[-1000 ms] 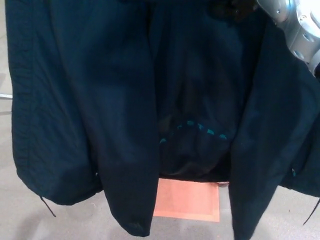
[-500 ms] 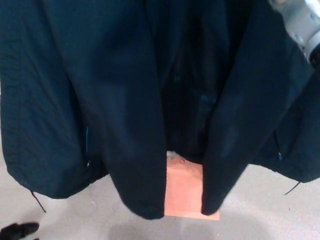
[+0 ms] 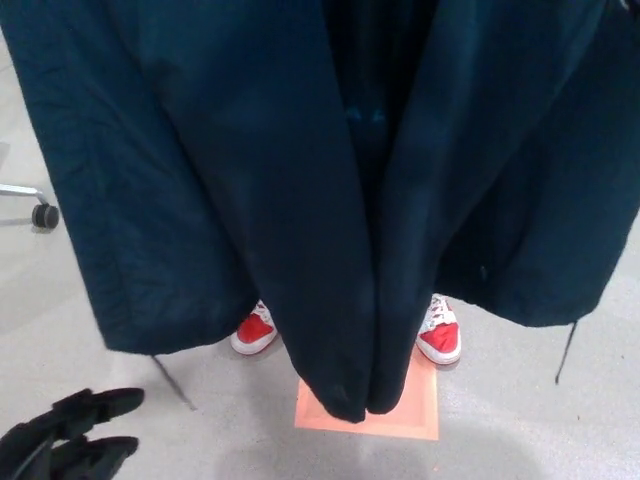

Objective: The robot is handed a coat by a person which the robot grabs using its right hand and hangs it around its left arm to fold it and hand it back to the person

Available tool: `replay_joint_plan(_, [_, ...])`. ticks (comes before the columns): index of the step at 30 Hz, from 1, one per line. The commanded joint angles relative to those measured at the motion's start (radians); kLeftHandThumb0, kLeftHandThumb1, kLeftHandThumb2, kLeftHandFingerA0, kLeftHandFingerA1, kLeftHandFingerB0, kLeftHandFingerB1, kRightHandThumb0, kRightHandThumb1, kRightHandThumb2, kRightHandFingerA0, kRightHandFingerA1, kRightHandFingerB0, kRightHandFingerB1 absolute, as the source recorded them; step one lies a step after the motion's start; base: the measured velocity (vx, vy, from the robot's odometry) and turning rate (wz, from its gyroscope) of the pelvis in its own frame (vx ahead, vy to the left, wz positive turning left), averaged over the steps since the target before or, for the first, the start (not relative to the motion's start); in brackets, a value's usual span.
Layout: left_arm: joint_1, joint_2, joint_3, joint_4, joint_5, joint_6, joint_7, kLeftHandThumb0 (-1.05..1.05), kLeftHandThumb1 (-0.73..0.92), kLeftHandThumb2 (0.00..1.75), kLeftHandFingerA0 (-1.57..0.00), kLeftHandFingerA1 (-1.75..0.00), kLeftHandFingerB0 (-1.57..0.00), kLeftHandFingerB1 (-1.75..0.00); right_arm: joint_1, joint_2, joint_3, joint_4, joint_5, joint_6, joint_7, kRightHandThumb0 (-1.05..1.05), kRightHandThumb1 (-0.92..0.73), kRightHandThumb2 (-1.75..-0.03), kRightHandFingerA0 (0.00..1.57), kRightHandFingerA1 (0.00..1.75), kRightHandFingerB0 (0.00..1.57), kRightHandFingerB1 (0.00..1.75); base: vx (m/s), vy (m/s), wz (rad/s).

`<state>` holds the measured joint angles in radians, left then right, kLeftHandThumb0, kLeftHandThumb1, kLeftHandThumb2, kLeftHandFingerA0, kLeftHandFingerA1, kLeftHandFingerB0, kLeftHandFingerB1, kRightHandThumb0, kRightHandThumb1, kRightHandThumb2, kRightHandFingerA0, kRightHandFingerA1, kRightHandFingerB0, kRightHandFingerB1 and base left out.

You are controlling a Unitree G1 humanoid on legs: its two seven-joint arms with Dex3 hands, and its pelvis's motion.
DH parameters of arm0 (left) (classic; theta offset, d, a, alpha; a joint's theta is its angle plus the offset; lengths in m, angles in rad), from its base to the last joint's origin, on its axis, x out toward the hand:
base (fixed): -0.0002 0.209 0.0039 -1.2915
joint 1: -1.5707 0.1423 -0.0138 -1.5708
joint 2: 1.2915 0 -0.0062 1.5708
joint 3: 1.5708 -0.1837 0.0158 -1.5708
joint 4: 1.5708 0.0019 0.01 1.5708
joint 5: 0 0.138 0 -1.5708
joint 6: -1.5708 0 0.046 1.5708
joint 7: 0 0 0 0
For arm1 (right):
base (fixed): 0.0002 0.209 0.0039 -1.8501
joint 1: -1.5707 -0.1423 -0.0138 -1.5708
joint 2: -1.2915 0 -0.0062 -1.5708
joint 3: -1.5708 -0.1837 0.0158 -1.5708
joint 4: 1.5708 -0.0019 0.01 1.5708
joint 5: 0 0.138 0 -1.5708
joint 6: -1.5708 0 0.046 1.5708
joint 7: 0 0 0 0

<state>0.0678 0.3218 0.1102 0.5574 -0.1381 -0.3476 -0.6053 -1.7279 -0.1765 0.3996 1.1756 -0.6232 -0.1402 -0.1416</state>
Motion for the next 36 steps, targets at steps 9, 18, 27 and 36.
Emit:
replay_joint_plan(9, [0.017, 0.122, -0.271, -0.644, -0.261, 0.378, -0.379, -0.58, 0.81, 0.63, -0.32, -0.42, -0.24, -0.36, -0.273, 0.155, -0.046, 0.063, 0.035, -0.115, -0.11, -0.4, -0.84, -0.67, 1.0, 1.36, 0.85, 1.07, 0.0, 0.0, 0.0])
replay_joint_plan(18, [-0.206, -0.032, -0.452, -0.674, -0.143, 0.497, -0.23, -0.63, 0.78, 0.63, -0.34, -0.42, -0.24, -0.35, -0.271, 0.288, -0.085, 0.021, 0.093, -0.185, 0.005, -0.31, -0.65, -1.06, 0.95, 1.0, 0.79, 0.74, 0.0, 0.0, 0.0])
replay_joint_plan(27, [-0.384, -0.189, -0.598, -0.618, -0.06, 0.581, -0.152, -0.65, 0.78, 0.62, -0.36, -0.42, -0.27, -0.35, -0.243, 0.366, -0.043, -0.071, 0.064, -0.222, 0.064, -0.32, -0.72, -0.63, 0.87, 1.35, 0.83, 0.76, 0.0, 0.0, 0.0])
replay_joint_plan(36, [-0.505, -0.383, -0.607, -0.409, -0.022, 0.579, -0.033, -0.63, 0.77, 0.63, -0.24, -0.4, -0.27, -0.35, -0.204, 0.424, -0.056, -0.176, 0.095, -0.195, 0.103, -0.35, -0.68, -1.04, 1.01, 1.18, 0.79, 0.9, 0.0, 0.0, 0.0])
